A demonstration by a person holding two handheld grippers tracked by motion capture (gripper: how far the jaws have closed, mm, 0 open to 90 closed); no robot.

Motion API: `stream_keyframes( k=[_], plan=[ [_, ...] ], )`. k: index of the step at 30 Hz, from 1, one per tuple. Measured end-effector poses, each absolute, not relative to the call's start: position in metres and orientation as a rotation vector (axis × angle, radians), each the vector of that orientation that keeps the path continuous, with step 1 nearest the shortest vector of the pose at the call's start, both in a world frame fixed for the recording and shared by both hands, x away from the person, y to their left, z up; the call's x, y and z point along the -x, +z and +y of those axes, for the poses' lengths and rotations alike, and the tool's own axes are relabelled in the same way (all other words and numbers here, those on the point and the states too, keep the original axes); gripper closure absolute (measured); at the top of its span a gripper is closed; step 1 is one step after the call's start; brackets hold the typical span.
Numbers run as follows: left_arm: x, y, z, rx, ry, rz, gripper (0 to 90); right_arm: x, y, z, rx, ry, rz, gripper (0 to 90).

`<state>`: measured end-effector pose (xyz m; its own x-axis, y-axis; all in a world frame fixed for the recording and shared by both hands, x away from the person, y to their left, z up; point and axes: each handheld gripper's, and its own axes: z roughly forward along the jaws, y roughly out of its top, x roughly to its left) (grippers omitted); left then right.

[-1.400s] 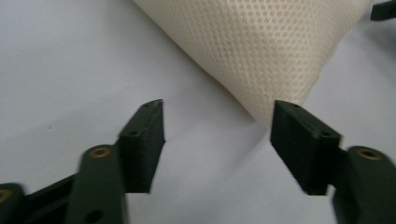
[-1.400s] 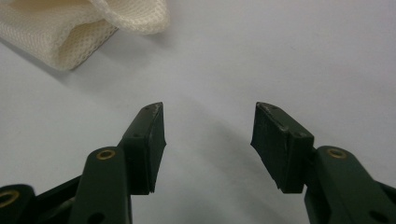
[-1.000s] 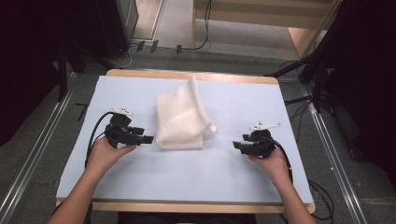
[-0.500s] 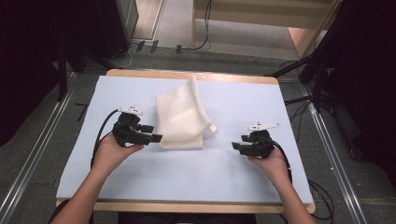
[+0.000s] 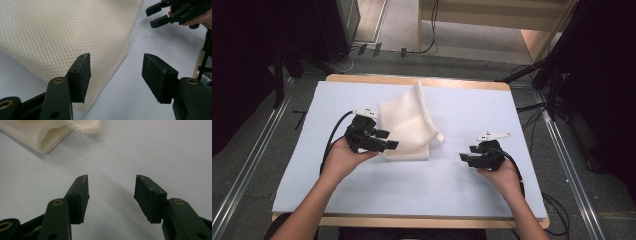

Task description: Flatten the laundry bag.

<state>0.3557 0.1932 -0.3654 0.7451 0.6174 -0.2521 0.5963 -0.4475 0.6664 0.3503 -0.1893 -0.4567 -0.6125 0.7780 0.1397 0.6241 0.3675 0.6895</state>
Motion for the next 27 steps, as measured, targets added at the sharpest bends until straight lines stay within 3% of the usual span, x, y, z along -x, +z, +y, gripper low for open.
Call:
stream_keyframes(
  k=[12, 16, 27],
  plan=[
    [-0.366, -0.367, 0.146, -2.202, 0.025, 0.844, 36.4, -0.349, -0.458, -0.19, -1.265, 1.072, 2.423, 46.5],
    [-0.378, -0.377, 0.141, -2.194, 0.009, 0.87, 29.5, -0.348, -0.459, -0.191, -1.259, 1.064, 2.424, 46.4],
    [-0.402, -0.418, 0.13, -2.228, -0.019, 0.903, 26.0, -0.342, -0.459, -0.196, -1.284, 1.052, 2.414, 46.2]
  ],
)
